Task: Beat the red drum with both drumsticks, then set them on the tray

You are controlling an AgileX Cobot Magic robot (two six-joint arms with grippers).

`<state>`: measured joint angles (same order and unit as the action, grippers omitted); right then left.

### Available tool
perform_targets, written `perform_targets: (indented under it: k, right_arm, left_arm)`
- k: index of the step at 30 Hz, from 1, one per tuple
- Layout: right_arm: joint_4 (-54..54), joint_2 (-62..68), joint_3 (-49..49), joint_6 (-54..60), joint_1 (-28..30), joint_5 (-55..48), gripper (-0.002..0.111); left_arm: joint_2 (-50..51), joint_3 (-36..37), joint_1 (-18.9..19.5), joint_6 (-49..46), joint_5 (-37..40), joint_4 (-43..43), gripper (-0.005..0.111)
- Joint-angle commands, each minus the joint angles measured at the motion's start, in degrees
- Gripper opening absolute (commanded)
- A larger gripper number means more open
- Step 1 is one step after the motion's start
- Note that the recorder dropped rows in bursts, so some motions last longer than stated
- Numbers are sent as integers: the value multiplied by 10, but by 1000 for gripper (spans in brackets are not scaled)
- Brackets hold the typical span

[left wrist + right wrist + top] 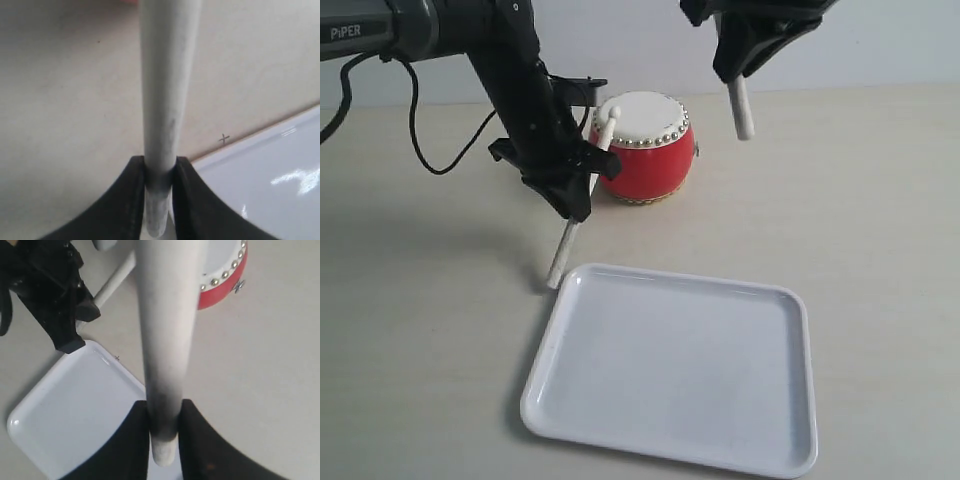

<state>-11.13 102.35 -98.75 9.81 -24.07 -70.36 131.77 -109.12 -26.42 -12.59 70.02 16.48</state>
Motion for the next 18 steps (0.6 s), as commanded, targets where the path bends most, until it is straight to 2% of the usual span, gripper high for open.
perform_targets:
  k: [1,7,18]
  right_arm:
    - [-20,60,7,12,1,4,0]
    - [-20,197,7,17,1,4,0]
    - [-26,269,5,14,1,4,0]
  left_arm:
    - [-58,-3,-2,22,-1,-14,0]
    - [-176,-3,-2,39,-1,-19,0]
    - [-261,-3,-3,39,-1,6,0]
